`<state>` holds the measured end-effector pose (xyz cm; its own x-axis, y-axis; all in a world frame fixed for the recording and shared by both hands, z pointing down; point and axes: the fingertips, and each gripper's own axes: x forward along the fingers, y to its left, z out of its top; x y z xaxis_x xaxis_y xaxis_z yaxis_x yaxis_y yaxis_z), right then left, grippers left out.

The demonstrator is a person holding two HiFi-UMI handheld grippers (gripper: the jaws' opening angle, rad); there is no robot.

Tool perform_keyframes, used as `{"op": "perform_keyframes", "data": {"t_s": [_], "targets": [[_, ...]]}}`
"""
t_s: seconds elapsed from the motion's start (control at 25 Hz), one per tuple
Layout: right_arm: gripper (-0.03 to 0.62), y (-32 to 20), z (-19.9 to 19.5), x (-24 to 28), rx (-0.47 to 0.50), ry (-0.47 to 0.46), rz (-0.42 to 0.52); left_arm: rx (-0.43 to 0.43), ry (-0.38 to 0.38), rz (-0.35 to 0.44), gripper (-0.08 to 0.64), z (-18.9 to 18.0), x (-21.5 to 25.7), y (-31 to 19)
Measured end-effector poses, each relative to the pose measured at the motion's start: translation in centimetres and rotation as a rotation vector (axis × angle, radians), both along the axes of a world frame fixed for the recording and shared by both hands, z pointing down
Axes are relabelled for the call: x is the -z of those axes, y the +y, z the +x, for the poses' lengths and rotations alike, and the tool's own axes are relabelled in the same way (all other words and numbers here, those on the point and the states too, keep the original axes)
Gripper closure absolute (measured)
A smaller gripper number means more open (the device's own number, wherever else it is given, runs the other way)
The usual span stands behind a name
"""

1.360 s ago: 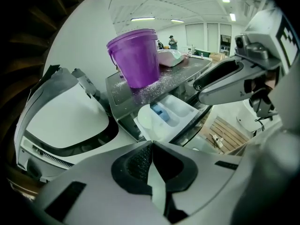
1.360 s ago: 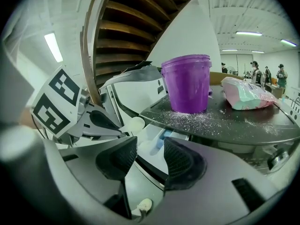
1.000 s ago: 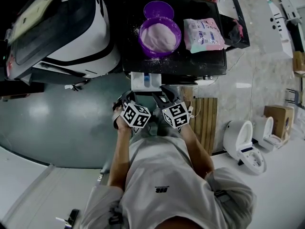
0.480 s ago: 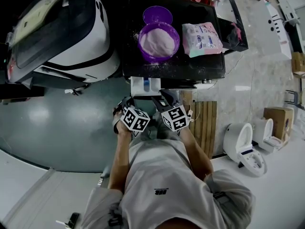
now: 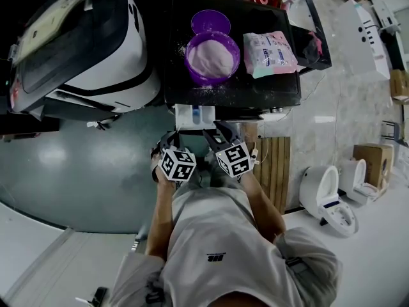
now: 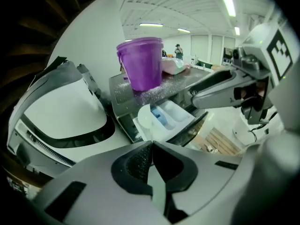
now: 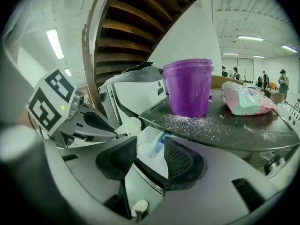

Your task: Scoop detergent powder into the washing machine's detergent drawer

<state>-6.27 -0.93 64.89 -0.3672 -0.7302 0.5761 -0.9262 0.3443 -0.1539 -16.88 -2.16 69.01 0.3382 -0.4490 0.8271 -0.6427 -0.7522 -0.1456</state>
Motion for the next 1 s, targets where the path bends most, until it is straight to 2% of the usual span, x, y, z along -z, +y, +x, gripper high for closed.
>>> {"op": "perform_keyframes", "data": {"t_s": [0.24, 0.36, 0.72, 1.0], "targets": [[0.413, 0.0, 0.5, 1.9, 0.009, 0.066, 0.053, 0.029, 0.253, 0.045, 0.545, 0.5, 4.1, -1.0], [0.416, 0.5, 0.6, 2.3, 0.009, 0.105, 0.062, 0.032, 0.327, 0.042, 0.545, 0.5, 5.3, -1.0], [0.419, 1.6, 0.8, 3.3, -0.066, 0.103, 0.079, -0.021, 0.372, 0.015, 0.545, 1.0, 6.3, -0.2], [0.420, 1.6, 0.3, 4.3, -0.098, 0.113, 0.104, -0.079, 0.387, 0.025, 0.545, 1.5, 6.7, 0.0]]}}
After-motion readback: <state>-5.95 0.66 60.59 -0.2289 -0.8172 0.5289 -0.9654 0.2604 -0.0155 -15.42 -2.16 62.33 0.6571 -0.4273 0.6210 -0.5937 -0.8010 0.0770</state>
